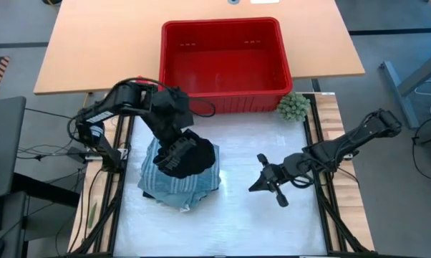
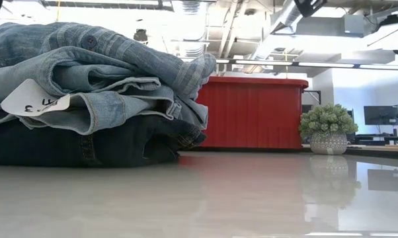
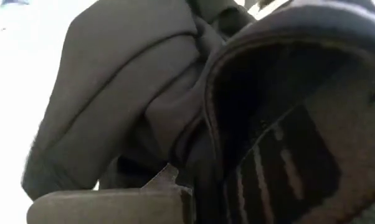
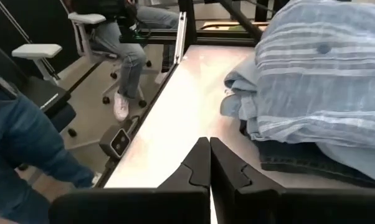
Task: Fold Laundry from Bin
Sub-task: Stack the black underwear on top of the light blue polo shirt
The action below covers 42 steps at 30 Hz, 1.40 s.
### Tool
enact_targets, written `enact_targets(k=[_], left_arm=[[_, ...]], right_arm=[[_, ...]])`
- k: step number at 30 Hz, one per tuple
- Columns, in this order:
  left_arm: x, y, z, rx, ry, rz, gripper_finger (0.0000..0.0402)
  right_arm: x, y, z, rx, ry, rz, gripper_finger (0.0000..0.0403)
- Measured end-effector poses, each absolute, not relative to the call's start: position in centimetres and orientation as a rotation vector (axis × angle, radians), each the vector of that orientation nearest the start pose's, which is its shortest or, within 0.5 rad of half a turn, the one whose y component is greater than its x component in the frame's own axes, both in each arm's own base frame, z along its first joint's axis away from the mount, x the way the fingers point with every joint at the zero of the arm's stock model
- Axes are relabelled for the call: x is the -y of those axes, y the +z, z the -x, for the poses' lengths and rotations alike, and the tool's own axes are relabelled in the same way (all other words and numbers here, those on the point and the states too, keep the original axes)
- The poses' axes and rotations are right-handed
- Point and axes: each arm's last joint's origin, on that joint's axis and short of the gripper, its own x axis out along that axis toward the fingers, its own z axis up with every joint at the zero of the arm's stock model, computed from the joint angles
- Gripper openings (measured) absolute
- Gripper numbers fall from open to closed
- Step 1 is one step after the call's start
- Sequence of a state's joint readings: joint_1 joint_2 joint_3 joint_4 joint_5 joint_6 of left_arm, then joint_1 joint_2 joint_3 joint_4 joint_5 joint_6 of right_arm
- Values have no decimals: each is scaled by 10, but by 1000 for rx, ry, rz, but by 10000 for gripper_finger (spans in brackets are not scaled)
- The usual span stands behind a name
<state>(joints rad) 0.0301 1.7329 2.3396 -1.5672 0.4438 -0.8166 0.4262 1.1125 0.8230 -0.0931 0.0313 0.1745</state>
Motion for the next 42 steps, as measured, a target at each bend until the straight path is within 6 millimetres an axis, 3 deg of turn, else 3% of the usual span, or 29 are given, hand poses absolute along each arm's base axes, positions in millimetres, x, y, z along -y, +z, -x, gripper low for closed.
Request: enact_targets(k=[3,7,11,14,19,26,29,32,42], left_arm=[[-2,461,-282,-1119,95,1020,20],[-15,423,-280,-1224,162,1113,20],[-31,400,-284,-1027,48,1272,20],[-37,381,-270,-989,-56,1398,20],[-39,331,-236,-1038,42,1529,20],[-44,276,-218,-837,-23,1644,32],[-51,268,-213,-730,-37,1622,45],[-57,266,-208,-697,-32,1543,64],[-55,271,-191,-695,-70,1382,158]], right_arm=[[-105,290,-223,-418,374,-81,24],[-111,292,-218,-399,358,-68,23],[-117,294,-215,-375,337,-58,24],[-120,295,-215,-359,331,-62,23],[-120,299,-217,-315,331,-78,23],[-98,323,-233,-50,200,-86,23],[-82,327,-248,52,136,-116,23],[-70,319,-271,59,86,-142,22],[-48,306,-386,-37,51,-97,22]])
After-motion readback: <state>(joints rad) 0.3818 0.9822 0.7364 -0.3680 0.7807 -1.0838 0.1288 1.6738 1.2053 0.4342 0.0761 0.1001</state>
